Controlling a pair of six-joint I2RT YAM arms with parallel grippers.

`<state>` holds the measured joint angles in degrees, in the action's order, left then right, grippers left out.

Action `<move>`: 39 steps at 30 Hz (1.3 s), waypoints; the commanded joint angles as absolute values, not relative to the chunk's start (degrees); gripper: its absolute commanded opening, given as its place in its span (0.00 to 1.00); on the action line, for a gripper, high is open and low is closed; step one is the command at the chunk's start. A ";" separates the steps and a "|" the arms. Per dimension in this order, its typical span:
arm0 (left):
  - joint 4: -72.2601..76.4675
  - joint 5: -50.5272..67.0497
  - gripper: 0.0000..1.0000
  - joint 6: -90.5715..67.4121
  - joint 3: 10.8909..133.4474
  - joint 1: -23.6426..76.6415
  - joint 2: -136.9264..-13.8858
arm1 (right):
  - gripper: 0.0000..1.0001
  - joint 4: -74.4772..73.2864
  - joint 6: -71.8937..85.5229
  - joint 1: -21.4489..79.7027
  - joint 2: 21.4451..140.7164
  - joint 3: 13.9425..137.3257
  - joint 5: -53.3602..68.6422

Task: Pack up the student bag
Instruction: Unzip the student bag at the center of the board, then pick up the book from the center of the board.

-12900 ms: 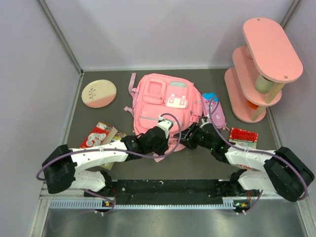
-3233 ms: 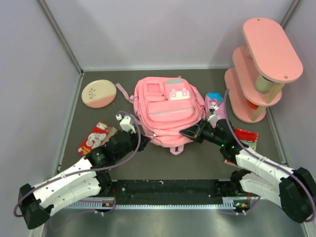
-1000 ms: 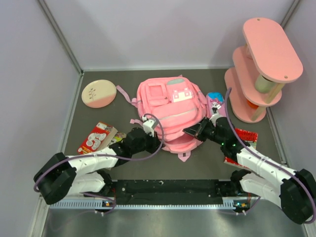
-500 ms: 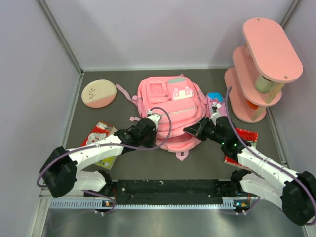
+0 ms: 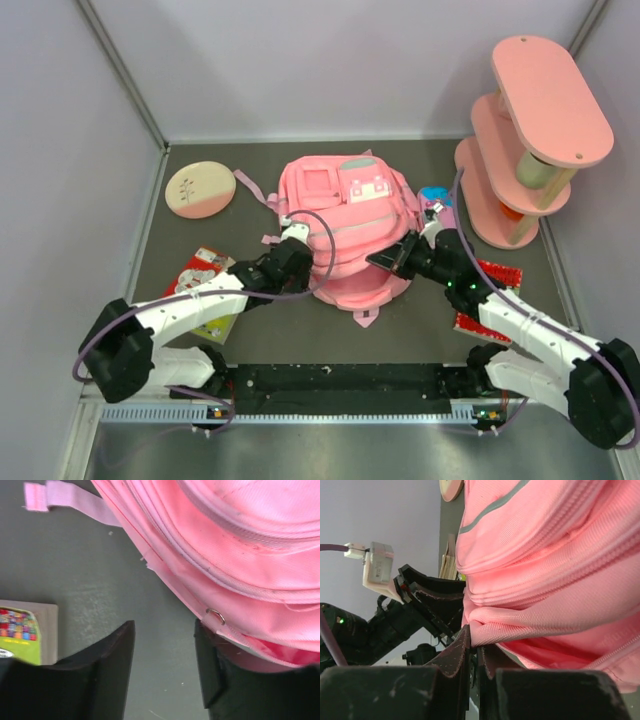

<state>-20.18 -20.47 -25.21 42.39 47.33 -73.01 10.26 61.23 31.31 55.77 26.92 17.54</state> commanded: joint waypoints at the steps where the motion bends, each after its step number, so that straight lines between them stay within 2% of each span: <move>1: -19.16 -23.03 0.64 -27.25 43.25 46.76 -65.15 | 0.00 15.56 59.42 32.25 59.58 33.39 20.12; 2: -18.73 -22.59 0.75 -26.46 42.81 46.76 -60.69 | 0.00 15.03 58.02 32.52 60.55 35.57 20.56; 5: -14.35 -17.42 0.89 -21.74 40.09 46.76 -51.98 | 0.00 13.89 56.43 32.78 64.33 39.71 21.97; 8: -7.40 -10.65 0.92 -17.60 37.45 46.93 -47.48 | 0.00 11.54 54.07 33.66 66.44 43.22 21.01; 12: -6.50 -7.03 0.95 -13.54 38.49 47.20 -50.00 | 0.00 9.85 51.42 34.72 66.71 47.10 19.95; 16: -8.78 -17.73 0.99 -18.97 38.68 48.08 -50.54 | 0.00 5.02 50.27 34.98 68.20 49.57 18.29; 17: -10.09 -20.71 0.99 -22.29 38.32 47.99 -49.41 | 0.11 2.92 50.36 35.07 68.73 49.66 17.67; 18: -10.89 -25.35 0.99 -23.54 37.97 48.08 -48.79 | 0.19 0.46 50.45 35.24 68.64 49.22 16.71; 19: -12.55 -27.23 0.99 -24.77 37.97 47.82 -48.17 | 0.39 0.18 50.28 35.77 68.12 47.30 14.61; 22: -15.64 -29.96 0.99 -26.10 37.62 47.55 -46.41 | 0.67 -1.74 50.97 36.03 64.26 42.91 10.83; 24: -18.61 -32.94 0.99 -28.38 37.09 47.03 -45.00 | 0.73 -3.60 50.98 36.65 60.76 41.75 8.36; 27: -20.48 -33.76 0.99 -29.62 36.30 41.33 -43.34 | 0.75 -2.47 50.98 38.40 58.28 40.43 7.82; 30: -20.57 -26.74 0.99 -29.01 36.03 27.04 -41.75 | 0.75 -0.44 51.59 41.64 59.23 41.22 8.26; 39: -20.30 -13.72 0.99 -30.32 37.53 -3.20 -44.73 | 0.75 19.48 58.62 50.53 79.78 47.01 12.83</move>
<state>-21.10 -20.47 -28.93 36.14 6.74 -43.16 6.20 54.76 47.57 71.85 42.35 10.39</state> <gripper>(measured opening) 0.987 0.753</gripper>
